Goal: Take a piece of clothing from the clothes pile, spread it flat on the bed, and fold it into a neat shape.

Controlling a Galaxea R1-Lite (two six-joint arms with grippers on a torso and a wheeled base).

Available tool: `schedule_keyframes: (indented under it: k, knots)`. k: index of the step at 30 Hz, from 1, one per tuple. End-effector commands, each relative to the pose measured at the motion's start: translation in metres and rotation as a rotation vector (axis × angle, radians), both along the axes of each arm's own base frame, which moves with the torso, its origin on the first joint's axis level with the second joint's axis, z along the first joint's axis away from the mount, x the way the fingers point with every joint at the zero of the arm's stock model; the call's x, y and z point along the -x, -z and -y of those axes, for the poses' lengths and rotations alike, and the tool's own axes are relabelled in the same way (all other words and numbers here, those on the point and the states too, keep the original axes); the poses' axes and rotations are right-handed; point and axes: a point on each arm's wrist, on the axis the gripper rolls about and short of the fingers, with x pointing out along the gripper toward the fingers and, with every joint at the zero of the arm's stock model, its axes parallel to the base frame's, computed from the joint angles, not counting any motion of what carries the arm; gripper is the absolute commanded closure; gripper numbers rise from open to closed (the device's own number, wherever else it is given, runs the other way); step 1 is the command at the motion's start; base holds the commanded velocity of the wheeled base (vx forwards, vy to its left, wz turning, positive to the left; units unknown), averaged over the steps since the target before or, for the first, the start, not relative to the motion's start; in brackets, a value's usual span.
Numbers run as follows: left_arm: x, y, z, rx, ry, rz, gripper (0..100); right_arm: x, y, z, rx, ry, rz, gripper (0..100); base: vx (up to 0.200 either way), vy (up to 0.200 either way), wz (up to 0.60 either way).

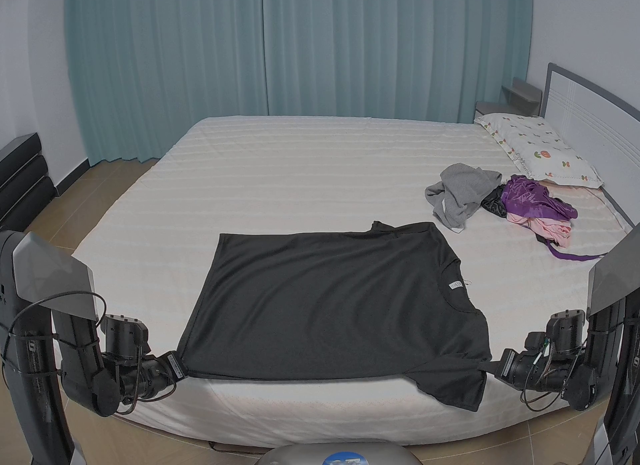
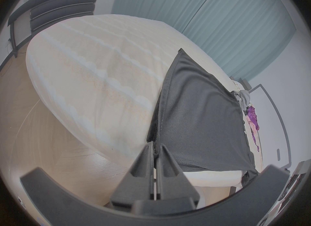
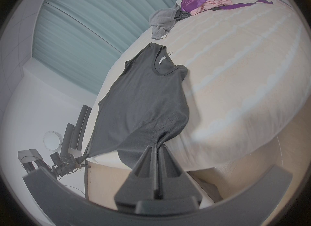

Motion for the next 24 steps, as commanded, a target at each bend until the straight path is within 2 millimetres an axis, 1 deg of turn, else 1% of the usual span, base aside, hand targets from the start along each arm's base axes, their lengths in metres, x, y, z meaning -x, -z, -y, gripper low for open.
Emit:
schedule_keyframes:
  k: [1, 7, 15, 19, 24]
  knots:
    - [0.01, -0.001, -0.001, -0.007, 0.003, 0.0, 100, 0.012, -0.001, 0.006, -0.001, 0.007, -0.023, 100, 0.0, 0.0, 0.0]
    - [0.018, -0.001, -0.002, -0.031, 0.025, -0.012, 100, 0.012, 0.0, 0.008, 0.003, 0.01, -0.029, 100, 0.0, 0.0, 0.0]
    - [0.025, -0.002, -0.003, -0.051, 0.046, -0.028, 100, 0.019, 0.002, 0.01, 0.05, -0.028, -0.084, 100, 0.0, 0.0, 0.0]
    - [0.033, -0.006, -0.004, -0.077, 0.084, -0.033, 100, 0.02, -0.003, 0.01, 0.037, -0.037, -0.076, 100, 0.0, 0.0, 0.0]
    - [0.037, -0.007, -0.004, -0.095, 0.105, -0.038, 100, 0.025, -0.004, 0.01, 0.043, -0.065, -0.103, 100, 0.0, 0.0, 0.0]
